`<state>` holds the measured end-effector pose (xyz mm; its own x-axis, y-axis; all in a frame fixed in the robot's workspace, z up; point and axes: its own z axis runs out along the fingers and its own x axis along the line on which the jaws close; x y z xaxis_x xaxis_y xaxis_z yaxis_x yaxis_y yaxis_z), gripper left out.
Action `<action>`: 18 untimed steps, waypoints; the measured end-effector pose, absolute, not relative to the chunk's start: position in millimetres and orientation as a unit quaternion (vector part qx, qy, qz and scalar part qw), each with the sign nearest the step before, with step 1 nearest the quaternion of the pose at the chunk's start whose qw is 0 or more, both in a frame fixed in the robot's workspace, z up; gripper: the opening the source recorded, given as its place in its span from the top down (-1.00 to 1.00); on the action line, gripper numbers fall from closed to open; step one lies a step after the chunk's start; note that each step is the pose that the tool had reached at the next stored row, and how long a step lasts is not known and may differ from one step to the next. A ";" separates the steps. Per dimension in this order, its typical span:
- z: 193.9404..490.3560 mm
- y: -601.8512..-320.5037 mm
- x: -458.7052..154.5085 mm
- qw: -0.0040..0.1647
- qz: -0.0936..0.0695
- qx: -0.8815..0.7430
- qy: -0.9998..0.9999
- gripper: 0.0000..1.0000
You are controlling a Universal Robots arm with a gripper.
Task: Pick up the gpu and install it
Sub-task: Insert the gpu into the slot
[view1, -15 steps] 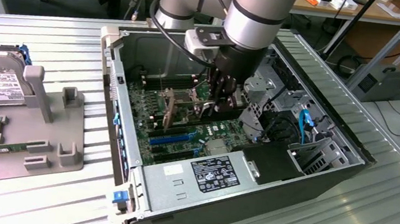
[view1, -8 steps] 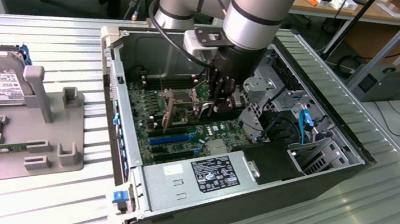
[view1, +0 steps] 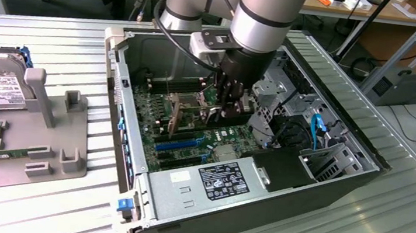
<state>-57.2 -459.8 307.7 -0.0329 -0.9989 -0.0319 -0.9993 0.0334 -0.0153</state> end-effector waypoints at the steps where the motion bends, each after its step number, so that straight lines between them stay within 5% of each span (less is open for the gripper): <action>1: 307.6 -459.8 -57.4 0.017 0.006 -0.695 0.719 0.46; 18: 306.4 -459.8 -67.4 0.017 0.006 -0.695 0.719 0.46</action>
